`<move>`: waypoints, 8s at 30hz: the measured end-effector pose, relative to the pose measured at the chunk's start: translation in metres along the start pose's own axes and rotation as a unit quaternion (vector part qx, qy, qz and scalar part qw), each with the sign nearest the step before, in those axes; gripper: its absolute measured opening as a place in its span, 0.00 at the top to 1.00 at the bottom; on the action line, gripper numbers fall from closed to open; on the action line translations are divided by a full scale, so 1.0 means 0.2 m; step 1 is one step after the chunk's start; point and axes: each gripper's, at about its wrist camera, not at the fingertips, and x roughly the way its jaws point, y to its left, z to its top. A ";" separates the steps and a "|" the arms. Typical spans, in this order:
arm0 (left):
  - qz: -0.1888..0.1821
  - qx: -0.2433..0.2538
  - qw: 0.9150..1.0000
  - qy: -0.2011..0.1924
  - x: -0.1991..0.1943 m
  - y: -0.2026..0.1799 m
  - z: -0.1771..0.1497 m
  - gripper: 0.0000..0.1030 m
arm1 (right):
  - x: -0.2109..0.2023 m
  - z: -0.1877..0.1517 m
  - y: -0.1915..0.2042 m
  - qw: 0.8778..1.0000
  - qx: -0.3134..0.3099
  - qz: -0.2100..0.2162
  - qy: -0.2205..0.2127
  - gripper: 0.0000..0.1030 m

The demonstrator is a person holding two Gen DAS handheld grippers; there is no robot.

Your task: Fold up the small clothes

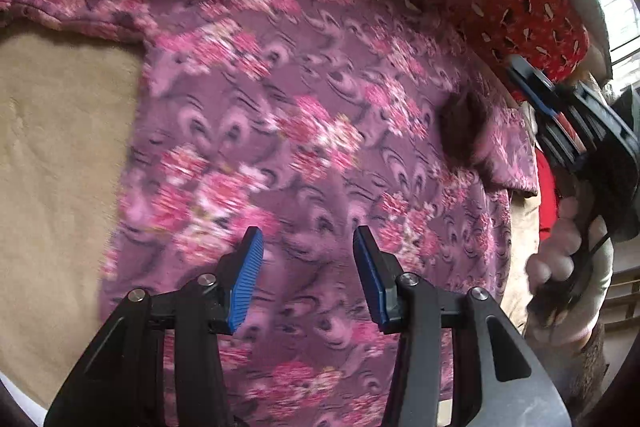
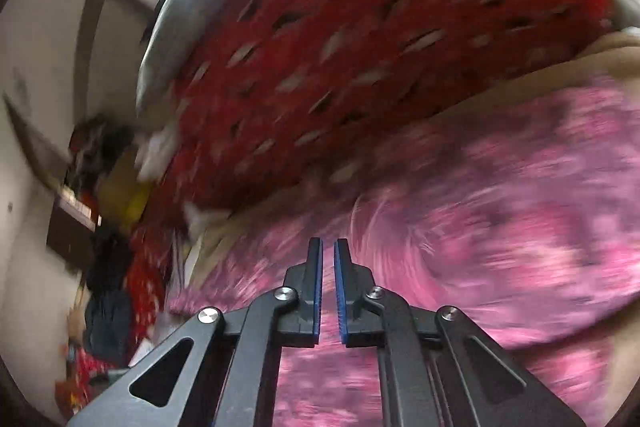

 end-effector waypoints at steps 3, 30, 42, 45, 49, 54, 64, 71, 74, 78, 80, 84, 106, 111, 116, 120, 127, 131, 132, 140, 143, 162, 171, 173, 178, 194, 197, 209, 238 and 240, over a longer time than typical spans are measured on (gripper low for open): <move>-0.008 -0.003 1.000 -0.003 -0.04 0.04 0.02 0.56 | 0.19 -0.10 0.17 0.999 -0.021 0.015 0.039 0.94; -0.074 -0.086 0.993 0.036 0.44 -0.73 0.31 0.95 | -0.35 -0.51 -0.68 0.997 0.065 0.048 0.013 0.79; -0.036 -0.094 0.990 -0.101 -0.09 -0.28 0.42 0.96 | -0.41 -0.38 -0.60 0.992 0.106 0.063 0.004 0.55; -0.037 -0.115 0.988 -0.097 -0.12 -0.11 0.43 0.96 | -0.36 -0.33 -0.65 0.986 0.154 0.057 -0.019 0.55; -0.030 -0.126 0.987 -0.096 -0.10 0.03 0.41 0.96 | -0.25 -0.26 -0.71 0.970 0.236 0.054 -0.031 0.69; -0.003 -0.128 0.988 -0.088 0.00 0.13 0.40 0.96 | -0.35 -0.20 -0.60 0.968 0.212 0.082 -0.102 0.96; -0.055 -0.140 0.985 -0.083 -0.02 0.31 0.32 0.95 | -0.26 -0.36 -0.62 0.980 0.197 0.004 -0.017 0.89; -0.043 -0.107 0.991 -0.064 0.11 0.18 0.35 0.91 | -0.06 -0.33 -0.21 0.998 0.065 0.014 0.009 0.89; -0.028 -0.118 0.992 -0.039 0.22 0.19 0.34 0.91 | 0.08 -0.35 -0.07 0.999 0.015 -0.007 0.034 0.89; -0.065 -0.126 0.989 -0.051 0.09 0.28 0.34 0.91 | 0.21 -0.34 0.10 0.998 -0.030 -0.003 0.047 0.89; -0.067 -0.131 0.987 -0.067 0.00 0.36 0.34 0.86 | 0.29 -0.33 0.18 0.997 -0.050 0.001 0.051 0.89; -0.028 -0.178 0.976 -0.123 -0.23 0.69 0.38 0.53 | 0.50 -0.39 0.32 0.993 -0.083 0.026 0.081 0.88; 0.031 -0.326 0.928 -0.177 -0.55 1.50 0.46 0.98 | 0.62 -0.59 0.21 0.990 -0.103 0.067 0.071 0.95; -0.002 -0.338 0.927 -0.161 -0.57 1.56 0.19 0.97 | 0.62 -0.59 0.20 0.990 -0.100 0.069 0.071 0.96; -0.025 -0.359 0.919 -0.160 -0.57 1.63 -0.03 0.95 | 0.62 -0.59 0.21 0.990 -0.101 0.068 0.070 0.96; -0.069 -0.407 0.885 -0.218 -0.65 1.73 -0.09 0.46 | 0.62 -0.59 0.20 0.990 -0.100 0.070 0.071 0.96; -0.067 -0.462 0.859 -0.210 -0.55 1.83 0.05 0.38 | 0.61 -0.58 0.19 0.990 -0.094 0.078 0.071 0.96; -0.057 -0.442 0.872 -0.204 -0.53 1.76 0.16 0.98 | 0.61 -0.58 0.19 0.990 -0.090 0.080 0.073 0.96; -0.053 -0.432 0.877 -0.201 -0.55 1.73 0.16 0.98 | 0.62 -0.58 0.19 0.990 -0.088 0.080 0.075 0.96; -0.026 -0.296 0.924 -0.241 -0.78 1.24 0.30 0.98 | 0.54 -0.43 0.27 0.992 -0.098 0.045 0.064 0.87; -0.034 -0.256 0.936 -0.239 -0.78 1.04 0.33 0.98 | 0.54 -0.36 0.26 0.989 -0.131 -0.026 0.065 0.75; -0.072 -0.135 0.982 -0.111 -0.14 -0.09 0.43 0.98 | 0.13 -0.33 -0.26 0.972 -0.195 -0.133 0.010 0.63; -0.027 -0.134 0.990 -0.038 0.32 -0.20 0.35 0.98 | 0.17 -0.32 -0.32 0.973 -0.195 -0.122 -0.001 0.62; -0.027 -0.136 0.990 -0.026 0.36 -0.19 0.33 0.97 | 0.15 -0.32 -0.30 0.974 -0.194 -0.120 -0.002 0.62; -0.083 -0.129 0.988 -0.021 0.22 -0.14 0.26 0.83 | 0.12 -0.35 -0.29 0.974 -0.193 -0.117 -0.003 0.62; -0.157 -0.266 0.948 -0.078 0.08 0.43 0.12 0.46 | 0.38 -0.45 0.42 0.950 -0.298 -0.089 0.034 0.40; -0.159 -0.267 0.948 -0.073 0.10 0.44 0.13 0.46 | 0.54 -0.45 0.49 0.936 -0.321 -0.137 0.047 0.41; -0.154 -0.266 0.949 -0.074 0.12 0.39 0.14 0.47 | 0.18 -0.15 0.03 0.991 -0.117 -0.057 -0.015 0.90; -0.113 -0.265 0.955 -0.070 0.07 0.40 0.11 0.98 | -0.20 -0.04 -0.72 0.995 0.079 -0.047 -0.034 0.94; -0.136 -0.279 0.948 -0.065 0.08 0.43 0.08 0.97 | -0.22 -0.10 -0.75 0.995 0.086 -0.046 -0.033 0.89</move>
